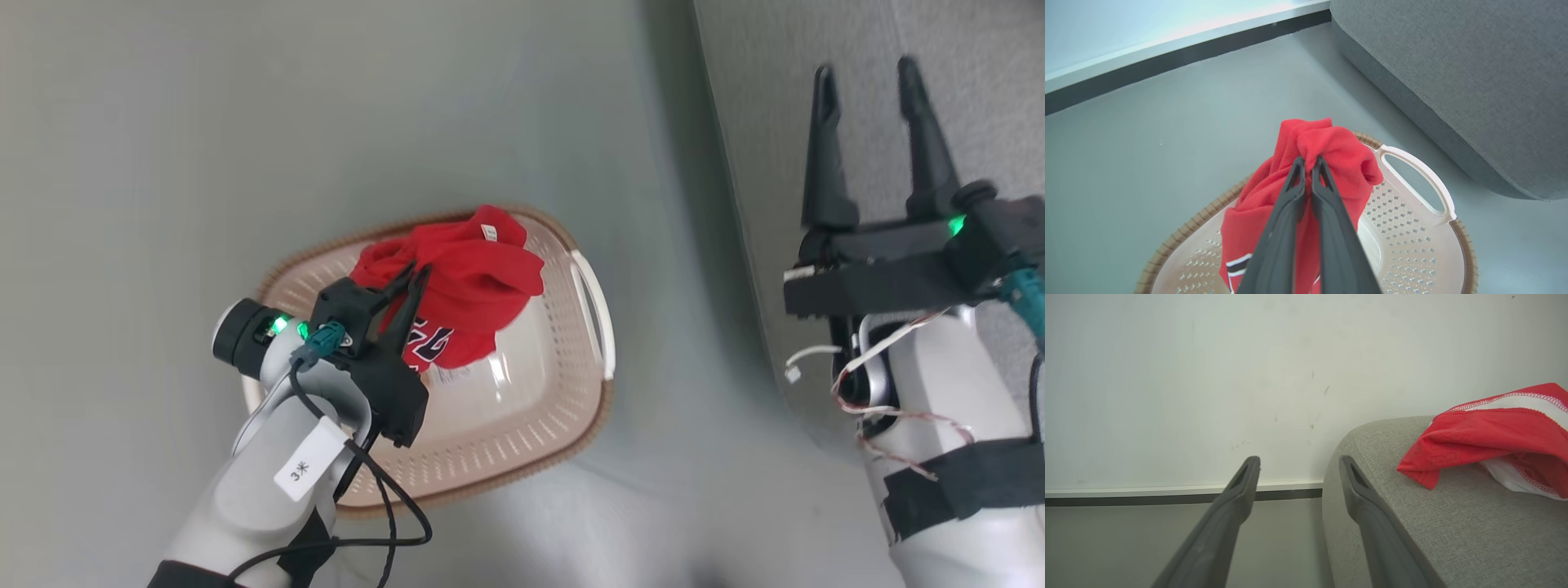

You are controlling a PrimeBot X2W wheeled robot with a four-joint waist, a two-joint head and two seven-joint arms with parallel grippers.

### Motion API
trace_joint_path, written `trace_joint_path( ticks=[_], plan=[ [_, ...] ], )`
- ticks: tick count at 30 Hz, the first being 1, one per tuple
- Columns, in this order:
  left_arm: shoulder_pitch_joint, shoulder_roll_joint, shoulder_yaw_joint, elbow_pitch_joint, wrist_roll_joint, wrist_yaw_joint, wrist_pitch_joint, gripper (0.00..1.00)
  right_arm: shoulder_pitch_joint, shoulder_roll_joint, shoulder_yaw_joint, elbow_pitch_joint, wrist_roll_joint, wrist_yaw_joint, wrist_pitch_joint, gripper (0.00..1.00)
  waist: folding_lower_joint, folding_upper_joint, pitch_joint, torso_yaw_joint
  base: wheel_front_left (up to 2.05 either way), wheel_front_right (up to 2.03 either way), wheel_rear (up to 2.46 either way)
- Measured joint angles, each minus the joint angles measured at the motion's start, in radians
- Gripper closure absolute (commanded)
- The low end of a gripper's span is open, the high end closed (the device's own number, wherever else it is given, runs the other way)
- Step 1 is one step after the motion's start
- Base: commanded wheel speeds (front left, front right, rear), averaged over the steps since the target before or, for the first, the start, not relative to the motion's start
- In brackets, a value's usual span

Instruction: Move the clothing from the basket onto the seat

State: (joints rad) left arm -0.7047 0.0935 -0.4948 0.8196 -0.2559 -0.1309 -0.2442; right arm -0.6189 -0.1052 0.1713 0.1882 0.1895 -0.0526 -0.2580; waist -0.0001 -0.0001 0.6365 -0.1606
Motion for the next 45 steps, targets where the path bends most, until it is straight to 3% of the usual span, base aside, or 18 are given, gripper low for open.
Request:
trace_joint_path(
  ticks=[13, 25, 30, 38, 45],
  plan=[
    [0.0, 0.012, 0.026, -0.081, -0.035, 0.0, -0.005, 1.0, 0.101, 0.008, 0.019, 0.089, 0.0, 0.01, 0.001, 0.0, -0.0001, 0.0001, -0.199, 0.061, 0.0, 0.0, 0.0],
    [0.047, 0.058, 0.04, -0.148, -0.069, -0.001, -0.005, 1.0, 0.144, 0.012, 0.067, 0.161, -0.002, 0.055, 0.001, 0.0, 0.0, 0.0, -0.384, 0.087, 0.0, 0.0, 0.0],
    [0.084, 0.065, 0.029, -0.162, -0.097, -0.001, -0.005, 1.0, 0.159, 0.015, 0.108, 0.213, -0.009, 0.09, 0.001, 0.0, 0.0, 0.0, -0.46, 0.094, 0.0, 0.0, 0.0],
    [0.132, 0.077, -0.018, -0.2, -0.115, -0.001, -0.005, 1.0, 0.159, 0.023, 0.224, 0.316, -0.025, 0.15, 0.001, 0.0, 0.0, 0.0, -0.594, 0.109, 0.0, 0.0, 0.0],
    [0.162, 0.081, -0.05, -0.262, -0.117, -0.001, 0.009, 1.0, 0.16, 0.034, 0.375, 0.375, -0.05, 0.176, 0.001, 0.0, 0.0, 0.0, -0.671, 0.122, 0.0, 0.0, 0.0]
  ],
)
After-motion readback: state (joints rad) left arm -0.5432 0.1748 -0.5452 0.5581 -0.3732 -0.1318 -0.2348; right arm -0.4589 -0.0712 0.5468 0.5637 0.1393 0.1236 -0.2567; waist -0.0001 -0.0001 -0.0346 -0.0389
